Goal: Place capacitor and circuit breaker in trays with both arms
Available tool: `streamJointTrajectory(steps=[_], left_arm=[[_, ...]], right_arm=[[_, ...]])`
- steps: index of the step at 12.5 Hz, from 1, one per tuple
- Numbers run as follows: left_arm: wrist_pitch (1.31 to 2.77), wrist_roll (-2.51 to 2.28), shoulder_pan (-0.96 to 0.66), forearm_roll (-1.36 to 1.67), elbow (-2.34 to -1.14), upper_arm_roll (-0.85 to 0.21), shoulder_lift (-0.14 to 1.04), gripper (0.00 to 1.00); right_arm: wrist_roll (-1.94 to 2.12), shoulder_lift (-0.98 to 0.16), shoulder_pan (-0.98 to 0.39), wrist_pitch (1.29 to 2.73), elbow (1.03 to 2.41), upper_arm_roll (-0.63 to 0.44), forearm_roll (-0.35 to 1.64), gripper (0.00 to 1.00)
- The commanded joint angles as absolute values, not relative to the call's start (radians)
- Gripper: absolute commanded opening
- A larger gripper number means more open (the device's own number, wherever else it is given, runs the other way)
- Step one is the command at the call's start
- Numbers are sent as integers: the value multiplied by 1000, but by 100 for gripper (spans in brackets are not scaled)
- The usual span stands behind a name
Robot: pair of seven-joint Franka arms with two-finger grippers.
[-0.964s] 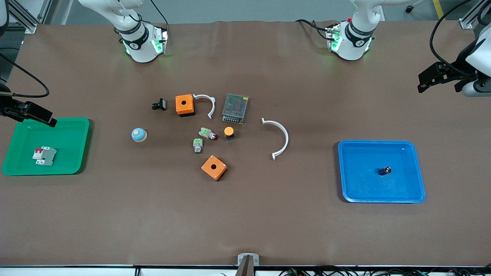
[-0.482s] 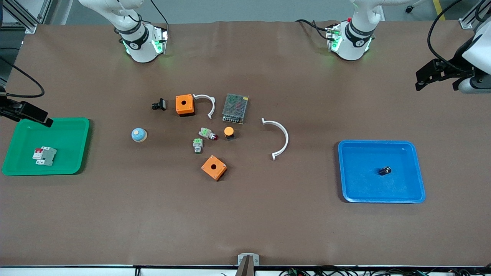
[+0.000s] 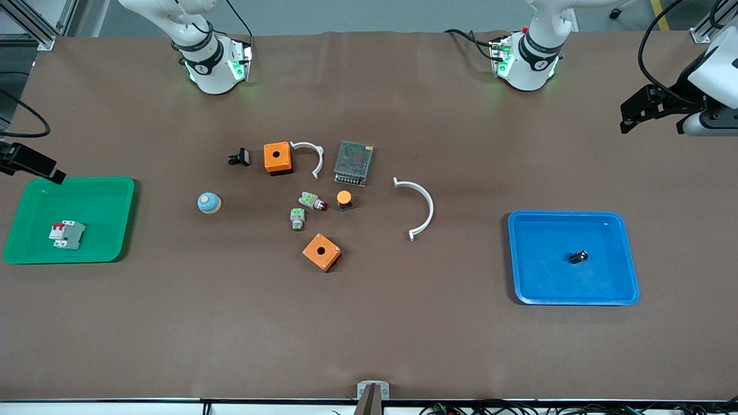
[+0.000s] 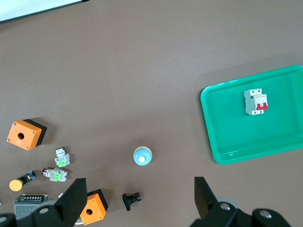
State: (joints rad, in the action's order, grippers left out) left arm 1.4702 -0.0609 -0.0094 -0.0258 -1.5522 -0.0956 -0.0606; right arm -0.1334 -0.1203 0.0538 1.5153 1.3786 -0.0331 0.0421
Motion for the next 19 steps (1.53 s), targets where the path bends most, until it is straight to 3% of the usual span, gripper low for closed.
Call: streamJointTrajectory(steps=[1, 19], left_arm=[[1456, -57, -5, -12, -1571, -89, -86, 100], [1456, -60, -8, -18, -1537, -94, -58, 100]], right_arm=[[-126, -121, 64, 1499, 1362, -23, 51, 100], [-53, -121, 57, 1500, 1362, -17, 23, 100]])
